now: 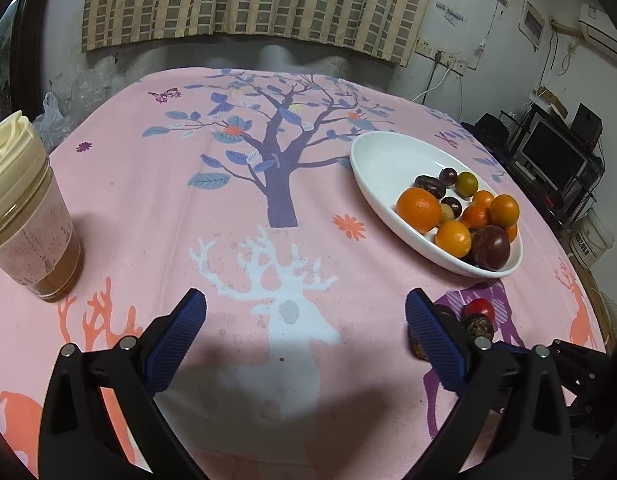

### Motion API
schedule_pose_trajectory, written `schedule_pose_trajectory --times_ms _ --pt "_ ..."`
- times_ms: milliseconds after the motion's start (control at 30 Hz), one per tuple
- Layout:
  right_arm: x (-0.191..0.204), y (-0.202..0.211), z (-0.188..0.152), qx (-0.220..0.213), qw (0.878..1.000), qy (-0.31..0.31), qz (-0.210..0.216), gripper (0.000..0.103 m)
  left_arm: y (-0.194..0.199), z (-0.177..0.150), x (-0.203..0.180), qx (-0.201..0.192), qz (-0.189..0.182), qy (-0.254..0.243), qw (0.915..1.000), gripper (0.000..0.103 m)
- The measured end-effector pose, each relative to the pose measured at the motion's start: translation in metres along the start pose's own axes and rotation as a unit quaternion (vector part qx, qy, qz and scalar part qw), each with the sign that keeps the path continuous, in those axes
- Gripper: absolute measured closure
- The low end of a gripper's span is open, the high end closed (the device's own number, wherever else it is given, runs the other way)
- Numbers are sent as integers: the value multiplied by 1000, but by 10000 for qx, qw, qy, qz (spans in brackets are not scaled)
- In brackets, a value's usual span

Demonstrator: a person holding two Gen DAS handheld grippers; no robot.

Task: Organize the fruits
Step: 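Grasp a mangosteen with the left tool while the right tool grasps a small yellow fruit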

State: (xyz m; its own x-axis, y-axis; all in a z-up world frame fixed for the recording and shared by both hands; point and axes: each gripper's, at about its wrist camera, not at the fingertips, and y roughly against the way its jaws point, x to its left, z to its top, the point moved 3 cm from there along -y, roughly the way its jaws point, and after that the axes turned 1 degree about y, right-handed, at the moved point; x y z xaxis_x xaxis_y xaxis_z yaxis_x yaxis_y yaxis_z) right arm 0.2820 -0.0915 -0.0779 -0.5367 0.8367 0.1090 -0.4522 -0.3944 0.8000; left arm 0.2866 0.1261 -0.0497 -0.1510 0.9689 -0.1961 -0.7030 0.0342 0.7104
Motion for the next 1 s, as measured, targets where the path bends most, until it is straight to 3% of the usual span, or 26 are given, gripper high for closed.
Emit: schedule_pose_trajectory --times_ms 367,767,900,1000 --pt "-1 -6 -1 107 9999 -6 -18 58 -1 -5 -6 56 19 -132 9999 5" --pt "2 -5 -1 132 9998 149 -36 77 -2 -5 -7 65 15 -144 9999 5" --pt "3 10 1 -72 9997 99 224 78 -7 -8 -7 138 -19 -135 9998 5" --pt "-5 26 6 -410 9990 -38 186 78 -9 -13 -15 227 -162 -329 9991 5"
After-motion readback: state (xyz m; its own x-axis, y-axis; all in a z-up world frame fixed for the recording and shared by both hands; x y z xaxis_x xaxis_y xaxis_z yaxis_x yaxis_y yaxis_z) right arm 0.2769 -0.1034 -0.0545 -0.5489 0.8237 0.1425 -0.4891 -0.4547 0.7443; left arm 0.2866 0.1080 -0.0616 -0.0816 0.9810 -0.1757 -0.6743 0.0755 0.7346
